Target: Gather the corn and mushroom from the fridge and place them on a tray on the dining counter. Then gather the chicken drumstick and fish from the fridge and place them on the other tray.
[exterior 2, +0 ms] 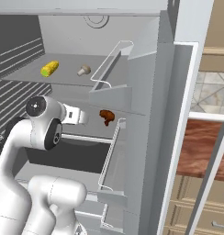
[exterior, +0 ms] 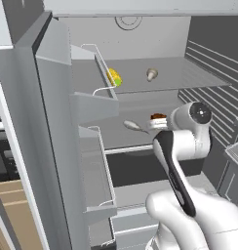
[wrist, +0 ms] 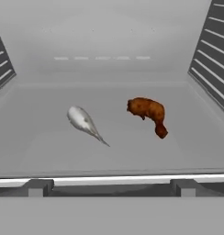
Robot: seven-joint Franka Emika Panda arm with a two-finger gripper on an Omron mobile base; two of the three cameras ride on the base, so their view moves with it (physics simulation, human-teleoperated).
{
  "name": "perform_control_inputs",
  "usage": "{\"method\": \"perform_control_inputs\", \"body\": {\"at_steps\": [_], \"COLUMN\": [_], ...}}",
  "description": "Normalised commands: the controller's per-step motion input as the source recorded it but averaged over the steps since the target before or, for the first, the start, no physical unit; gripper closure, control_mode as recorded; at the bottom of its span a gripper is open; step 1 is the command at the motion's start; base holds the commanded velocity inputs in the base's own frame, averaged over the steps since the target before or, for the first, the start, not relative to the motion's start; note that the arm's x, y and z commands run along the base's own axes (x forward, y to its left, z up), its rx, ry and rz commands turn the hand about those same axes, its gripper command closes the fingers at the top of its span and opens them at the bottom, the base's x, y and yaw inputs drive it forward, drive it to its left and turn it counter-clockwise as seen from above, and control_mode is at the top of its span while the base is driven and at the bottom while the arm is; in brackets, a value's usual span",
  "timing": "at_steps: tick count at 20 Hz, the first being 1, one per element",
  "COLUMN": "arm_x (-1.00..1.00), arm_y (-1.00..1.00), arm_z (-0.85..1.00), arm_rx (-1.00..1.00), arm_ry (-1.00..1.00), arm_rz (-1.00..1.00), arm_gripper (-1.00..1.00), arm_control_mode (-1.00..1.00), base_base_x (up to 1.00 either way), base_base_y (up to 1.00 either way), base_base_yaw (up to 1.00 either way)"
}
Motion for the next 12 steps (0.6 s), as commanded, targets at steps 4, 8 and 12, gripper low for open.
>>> {"method": "perform_control_inputs", "body": {"at_steps": [4,8,12], "arm_x": [0.36,0.17,0.50], "arm_y": [-0.43,-0.36,-0.21], "arm_z": [-0.17,-0.06,-0.03], "arm_rx": [-0.05,-0.01,0.01], "arm_ry": [0.00,0.05,0.08], "arm_rz": [-0.03,-0.03,-0.03], "arm_gripper": [-1.00,-1.00,-1.00], "arm_control_mode": [-1.00,-1.00,-1.00], "base_base_x": [0.00,0.00,0.00], "base_base_y": [0.00,0.00,0.00], "base_base_yaw": [0.00,0.00,0.00]}}
